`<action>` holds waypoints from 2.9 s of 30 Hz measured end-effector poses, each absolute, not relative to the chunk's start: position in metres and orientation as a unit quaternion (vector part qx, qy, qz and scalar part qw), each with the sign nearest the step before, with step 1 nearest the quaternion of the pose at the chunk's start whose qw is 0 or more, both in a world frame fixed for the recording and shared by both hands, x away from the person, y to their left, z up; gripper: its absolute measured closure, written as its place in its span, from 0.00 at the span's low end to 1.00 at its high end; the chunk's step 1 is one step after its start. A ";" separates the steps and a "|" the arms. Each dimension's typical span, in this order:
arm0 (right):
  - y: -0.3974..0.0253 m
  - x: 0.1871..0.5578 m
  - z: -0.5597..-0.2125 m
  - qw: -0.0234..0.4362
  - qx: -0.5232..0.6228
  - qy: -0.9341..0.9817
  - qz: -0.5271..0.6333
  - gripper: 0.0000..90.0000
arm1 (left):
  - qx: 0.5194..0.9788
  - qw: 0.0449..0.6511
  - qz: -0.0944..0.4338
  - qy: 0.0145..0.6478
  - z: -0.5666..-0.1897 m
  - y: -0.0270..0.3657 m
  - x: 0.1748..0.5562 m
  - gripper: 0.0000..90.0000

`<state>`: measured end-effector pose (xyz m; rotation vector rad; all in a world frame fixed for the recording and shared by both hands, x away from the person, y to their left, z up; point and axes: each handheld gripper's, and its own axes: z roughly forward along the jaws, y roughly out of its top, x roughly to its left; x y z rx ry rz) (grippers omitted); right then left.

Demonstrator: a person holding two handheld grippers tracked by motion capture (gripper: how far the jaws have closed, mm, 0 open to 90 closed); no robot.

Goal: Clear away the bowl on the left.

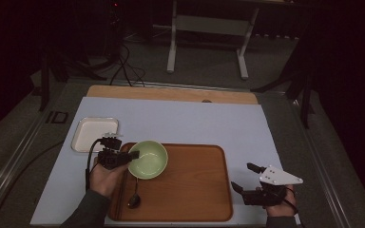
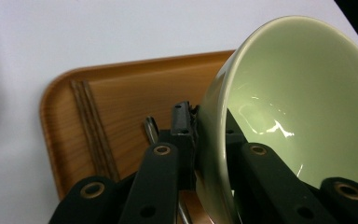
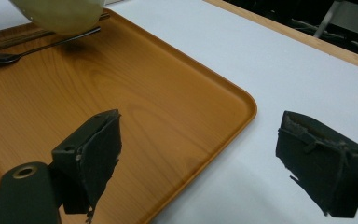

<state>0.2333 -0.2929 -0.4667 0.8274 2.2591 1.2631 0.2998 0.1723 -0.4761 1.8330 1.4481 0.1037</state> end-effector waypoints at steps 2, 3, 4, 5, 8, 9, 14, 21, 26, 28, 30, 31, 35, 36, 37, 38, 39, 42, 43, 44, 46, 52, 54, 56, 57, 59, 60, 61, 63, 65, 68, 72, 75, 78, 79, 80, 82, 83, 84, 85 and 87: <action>-0.293 0.233 -0.467 0.210 0.298 0.813 0.454 0.15 | 0.725 0.387 0.039 0.568 -0.478 0.169 0.299 0.92; -0.293 0.233 -0.467 0.210 0.298 0.813 0.454 0.15 | 0.728 0.385 0.037 0.567 -0.480 0.166 0.298 0.92; -0.293 0.233 -0.467 0.210 0.298 0.813 0.454 0.15 | 0.728 0.385 0.037 0.567 -0.480 0.166 0.298 0.92; -0.293 0.233 -0.467 0.210 0.298 0.813 0.454 0.15 | 0.731 0.382 0.034 0.564 -0.482 0.163 0.298 0.92; -0.293 0.233 -0.467 0.210 0.297 0.813 0.454 0.15 | 0.732 0.381 0.033 0.563 -0.483 0.160 0.297 0.92; -0.293 0.233 -0.467 0.210 0.298 0.813 0.454 0.15 | 0.734 0.380 0.032 0.561 -0.484 0.158 0.297 0.92; -0.293 0.233 -0.466 0.211 0.297 0.813 0.454 0.15 | 0.741 0.372 0.030 0.558 -0.489 0.151 0.296 0.92; -0.293 0.233 -0.466 0.210 0.297 0.813 0.454 0.15 | 0.753 0.356 0.028 0.553 -0.497 0.142 0.294 0.92; -0.293 0.233 -0.466 0.211 0.297 0.813 0.454 0.15 | 0.755 0.352 0.026 0.553 -0.500 0.139 0.293 0.92; -0.293 0.233 -0.466 0.211 0.297 0.813 0.454 0.15 | 0.756 0.349 0.025 0.553 -0.502 0.137 0.293 0.92; -0.293 0.233 -0.466 0.211 0.297 0.813 0.454 0.15 | 0.755 0.349 0.022 0.554 -0.503 0.137 0.293 0.92; -0.293 0.233 -0.466 0.210 0.297 0.813 0.454 0.15 | 0.755 0.349 0.021 0.554 -0.503 0.136 0.293 0.92; -0.293 0.233 -0.466 0.210 0.297 0.813 0.454 0.15 | 0.755 0.348 0.019 0.556 -0.504 0.136 0.294 0.92; -0.293 0.233 -0.466 0.210 0.297 0.813 0.454 0.15 | 0.755 0.348 0.019 0.556 -0.504 0.136 0.294 0.92; -0.293 0.233 -0.467 0.210 0.297 0.813 0.454 0.15 | 0.755 0.347 0.018 0.557 -0.504 0.136 0.294 0.92; -0.293 0.233 -0.467 0.210 0.297 0.813 0.454 0.15 | 0.755 0.347 0.018 0.557 -0.504 0.136 0.294 0.92; -0.293 0.233 -0.467 0.210 0.297 0.813 0.454 0.15 | 0.756 0.345 0.018 0.556 -0.505 0.135 0.295 0.92; -0.293 0.233 -0.467 0.210 0.297 0.813 0.454 0.15 | 0.757 0.343 0.017 0.556 -0.507 0.135 0.295 0.92; -0.293 0.233 -0.467 0.210 0.298 0.813 0.454 0.15 | 0.757 0.343 0.017 0.555 -0.507 0.135 0.295 0.92; -0.293 0.233 -0.467 0.210 0.298 0.813 0.454 0.15 | 0.757 0.343 0.017 0.555 -0.507 0.135 0.295 0.92; -0.293 0.233 -0.467 0.210 0.297 0.813 0.454 0.15 | 0.758 0.344 0.017 0.554 -0.507 0.135 0.295 0.92; -0.293 0.233 -0.467 0.211 0.296 0.814 0.454 0.15 | 0.756 0.350 0.016 0.552 -0.508 0.137 0.295 0.88; -0.293 0.233 -0.467 0.211 0.296 0.814 0.454 0.15 | 0.756 0.352 0.017 0.551 -0.508 0.137 0.294 0.86; -0.293 0.233 -0.467 0.211 0.297 0.813 0.454 0.15 | 0.756 0.357 0.015 0.548 -0.507 0.139 0.293 0.84; -0.293 0.233 -0.467 0.210 0.297 0.814 0.454 0.15 | 0.756 0.359 0.015 0.547 -0.507 0.139 0.293 0.83; -0.293 0.233 -0.467 0.211 0.296 0.814 0.454 0.15 | 0.755 0.361 0.015 0.547 -0.507 0.140 0.292 0.82; -0.293 0.233 -0.467 0.211 0.296 0.814 0.454 0.15 | 0.755 0.361 0.015 0.547 -0.507 0.140 0.292 0.82; -0.293 0.233 -0.467 0.211 0.297 0.814 0.454 0.15 | 0.755 0.362 0.016 0.547 -0.506 0.141 0.291 0.81; -0.293 0.233 -0.466 0.211 0.296 0.814 0.453 0.15 | 0.754 0.364 0.017 0.546 -0.505 0.142 0.290 0.79; -0.293 0.233 -0.466 0.211 0.296 0.814 0.454 0.15 | 0.753 0.367 0.018 0.546 -0.504 0.144 0.290 0.77; -0.293 0.233 -0.466 0.211 0.295 0.814 0.453 0.15 | 0.749 0.371 0.021 0.549 -0.502 0.147 0.289 0.75; -0.294 0.233 -0.466 0.213 0.295 0.814 0.453 0.15 | 0.747 0.376 0.026 0.548 -0.499 0.152 0.288 0.70; -0.294 0.232 -0.465 0.214 0.295 0.813 0.454 0.15 | 0.755 0.372 0.036 0.538 -0.498 0.154 0.289 0.65; -0.295 0.231 -0.464 0.216 0.296 0.811 0.455 0.15 | 0.758 0.370 0.038 0.535 -0.497 0.154 0.289 0.62; -0.296 0.231 -0.464 0.218 0.296 0.811 0.455 0.15 | 0.760 0.370 0.040 0.534 -0.497 0.154 0.289 0.61; -0.296 0.231 -0.464 0.218 0.296 0.811 0.455 0.15 | 0.759 0.371 0.041 0.533 -0.497 0.155 0.289 0.61; -0.296 0.231 -0.464 0.218 0.295 0.812 0.454 0.15 | 0.760 0.370 0.046 0.533 -0.495 0.156 0.289 0.60; -0.295 0.231 -0.464 0.217 0.295 0.812 0.454 0.15 | 0.760 0.374 0.044 0.529 -0.493 0.159 0.289 0.60; -0.295 0.231 -0.464 0.217 0.295 0.812 0.454 0.15 | 0.760 0.374 0.044 0.529 -0.493 0.159 0.289 0.60; -0.295 0.231 -0.464 0.217 0.294 0.813 0.454 0.15 | 0.759 0.378 0.049 0.528 -0.491 0.161 0.289 0.60; -0.295 0.231 -0.464 0.218 0.294 0.812 0.454 0.15 | 0.760 0.380 0.055 0.524 -0.489 0.162 0.288 0.60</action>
